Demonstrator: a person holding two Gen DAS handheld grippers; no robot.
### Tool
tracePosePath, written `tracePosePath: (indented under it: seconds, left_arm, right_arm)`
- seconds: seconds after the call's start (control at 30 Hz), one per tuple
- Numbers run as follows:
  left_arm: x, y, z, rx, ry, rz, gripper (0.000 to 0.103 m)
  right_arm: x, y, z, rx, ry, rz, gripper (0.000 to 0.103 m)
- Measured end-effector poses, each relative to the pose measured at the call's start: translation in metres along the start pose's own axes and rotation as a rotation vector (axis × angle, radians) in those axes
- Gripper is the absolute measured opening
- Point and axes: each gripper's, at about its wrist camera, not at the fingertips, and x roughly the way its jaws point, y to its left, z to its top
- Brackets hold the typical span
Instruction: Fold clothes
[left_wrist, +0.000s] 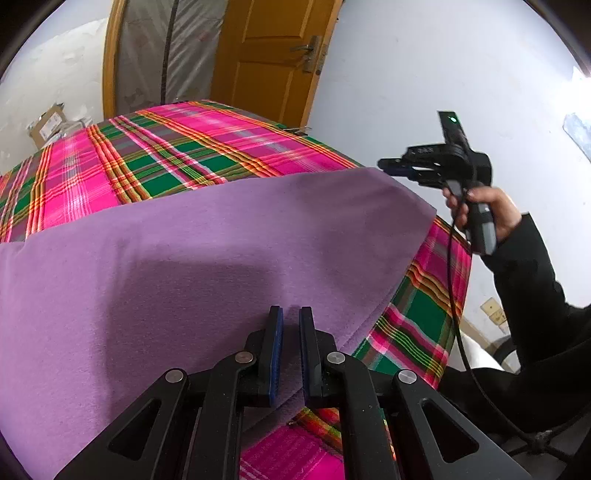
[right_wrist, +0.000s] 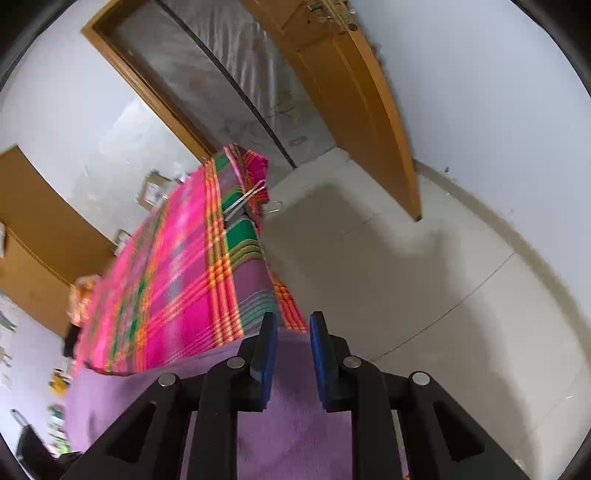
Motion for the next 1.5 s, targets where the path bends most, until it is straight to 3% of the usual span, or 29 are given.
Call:
tracePosePath:
  seconds: [0.07,0.2,0.3,0.43,0.57,0.67,0.77,0.83,1.0,1.17,1.23,1.5]
  left_arm:
    - [0.001,0.001,0.001,-0.002,0.001,-0.002,0.008]
    - [0.002,0.003,0.004,-0.013,-0.005,0.005,0.008]
    - [0.001,0.008,0.007,-0.042,-0.023,0.024,0.008]
    - [-0.005,0.022,0.009,-0.099,-0.052,0.060,0.008]
    - [-0.009,0.035,0.008,-0.150,-0.060,0.074,0.008]
    - [-0.013,0.038,0.005,-0.160,-0.069,0.089,0.008]
    - [-0.018,0.043,0.001,-0.171,-0.080,0.107,0.008]
    - [-0.023,0.050,-0.003,-0.191,-0.091,0.122,0.008]
    - [-0.034,0.072,-0.013,-0.254,-0.106,0.157,0.008]
    - [-0.043,0.076,-0.027,-0.268,-0.098,0.159,0.008]
    - [-0.049,0.073,-0.035,-0.257,-0.097,0.149,0.008]
    - [-0.075,0.066,-0.062,-0.246,-0.108,0.140,0.010]
  right_arm:
    - [-0.005,-0.005,-0.006,0.012,0.001,0.023,0.027]
    - [-0.010,0.005,-0.017,-0.040,0.002,0.050,0.028]
    - [-0.013,0.033,-0.020,-0.126,-0.022,0.079,0.028]
    - [-0.009,0.076,-0.032,-0.250,-0.003,0.198,0.028]
    - [0.021,0.101,-0.034,-0.322,0.084,0.196,0.028]
    - [0.039,0.092,-0.015,-0.258,0.101,0.164,0.007]
    - [0.034,0.085,-0.004,-0.234,0.049,0.063,0.012]
    - [0.025,0.086,-0.007,-0.234,0.041,0.102,0.012]
    - [0.002,0.111,-0.044,-0.347,0.026,0.188,0.019]
    - [0.000,0.145,-0.089,-0.498,0.088,0.223,0.021]
    - [0.001,0.160,-0.105,-0.568,0.109,0.222,0.029]
    - [0.000,0.206,-0.134,-0.732,0.163,0.319,0.031]
